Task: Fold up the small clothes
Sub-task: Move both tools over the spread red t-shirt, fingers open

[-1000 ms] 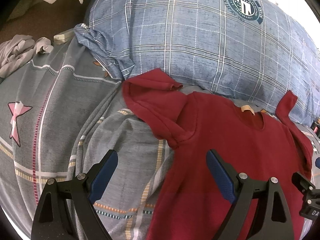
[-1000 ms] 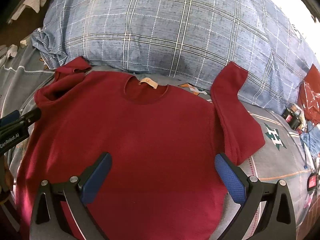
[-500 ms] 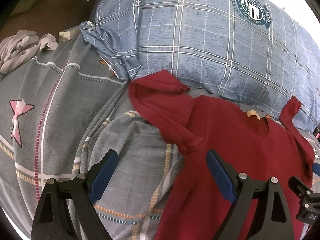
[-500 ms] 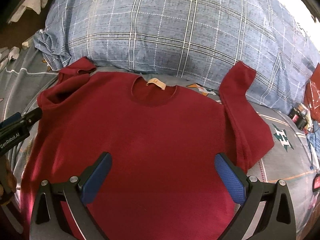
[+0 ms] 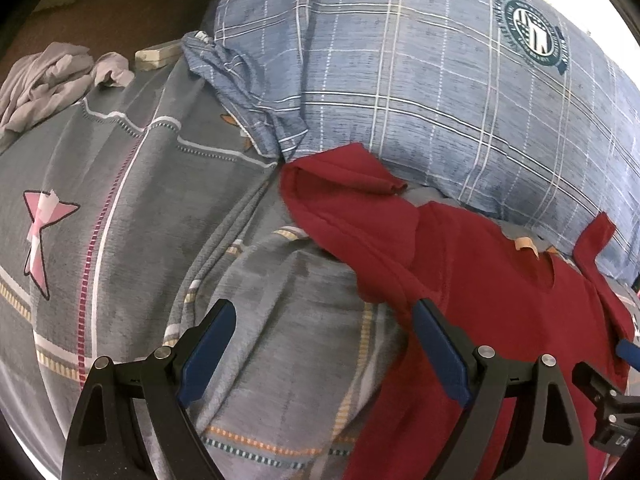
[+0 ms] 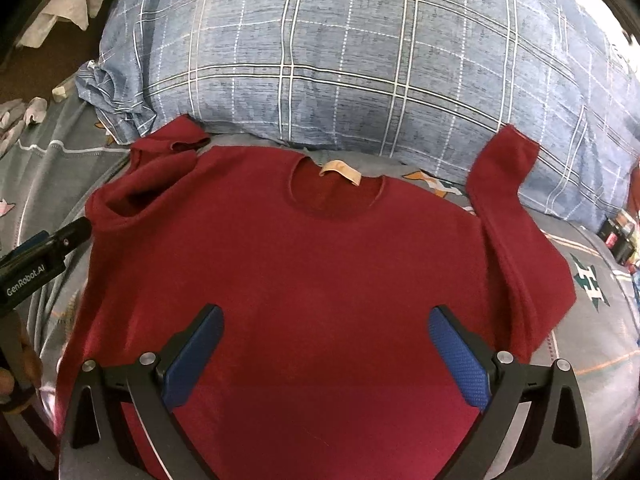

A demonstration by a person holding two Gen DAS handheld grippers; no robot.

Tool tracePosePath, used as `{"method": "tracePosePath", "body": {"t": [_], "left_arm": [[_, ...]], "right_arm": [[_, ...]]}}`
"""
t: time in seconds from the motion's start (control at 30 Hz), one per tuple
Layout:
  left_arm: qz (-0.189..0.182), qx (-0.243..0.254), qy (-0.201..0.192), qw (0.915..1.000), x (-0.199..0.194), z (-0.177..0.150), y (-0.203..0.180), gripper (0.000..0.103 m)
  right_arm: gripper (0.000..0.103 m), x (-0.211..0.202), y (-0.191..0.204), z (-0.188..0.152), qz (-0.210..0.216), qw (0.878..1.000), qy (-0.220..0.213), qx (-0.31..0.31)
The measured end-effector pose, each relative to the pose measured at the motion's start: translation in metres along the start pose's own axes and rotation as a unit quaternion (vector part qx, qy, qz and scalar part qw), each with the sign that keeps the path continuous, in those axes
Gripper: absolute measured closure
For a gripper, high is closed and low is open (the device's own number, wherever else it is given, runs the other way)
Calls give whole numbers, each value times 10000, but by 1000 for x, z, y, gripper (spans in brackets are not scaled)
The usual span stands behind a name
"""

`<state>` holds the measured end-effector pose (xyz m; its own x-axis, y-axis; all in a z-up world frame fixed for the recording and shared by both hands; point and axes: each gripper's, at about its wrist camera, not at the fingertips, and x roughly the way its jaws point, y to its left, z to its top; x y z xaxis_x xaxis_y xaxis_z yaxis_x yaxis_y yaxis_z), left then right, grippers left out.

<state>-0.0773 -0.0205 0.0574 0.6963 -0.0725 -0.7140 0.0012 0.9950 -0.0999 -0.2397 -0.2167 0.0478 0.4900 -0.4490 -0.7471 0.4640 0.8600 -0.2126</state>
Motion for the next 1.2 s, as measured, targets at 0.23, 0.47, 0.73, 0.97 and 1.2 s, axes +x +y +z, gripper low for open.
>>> {"method": "tracePosePath", "body": {"t": [0.23, 0.47, 0.73, 0.97, 1.2], "left_arm": [[53, -317, 138, 9994, 15, 6, 13, 13], [51, -316, 147, 9994, 19, 8, 13, 13], [41, -335, 150, 9993, 18, 8, 15, 13], [65, -453, 92, 9989, 15, 9, 20, 13], [43, -565, 106, 9983, 15, 10, 24, 13]], "right_arm": [[1, 6, 8, 9, 414, 9991, -41, 106], [1, 14, 21, 14, 576, 9983, -34, -49], [2, 19, 33, 15, 686, 9973, -12, -245], [1, 22, 39, 20, 750, 9969, 3, -232], [2, 24, 50, 27, 898, 9955, -46, -305]]}}
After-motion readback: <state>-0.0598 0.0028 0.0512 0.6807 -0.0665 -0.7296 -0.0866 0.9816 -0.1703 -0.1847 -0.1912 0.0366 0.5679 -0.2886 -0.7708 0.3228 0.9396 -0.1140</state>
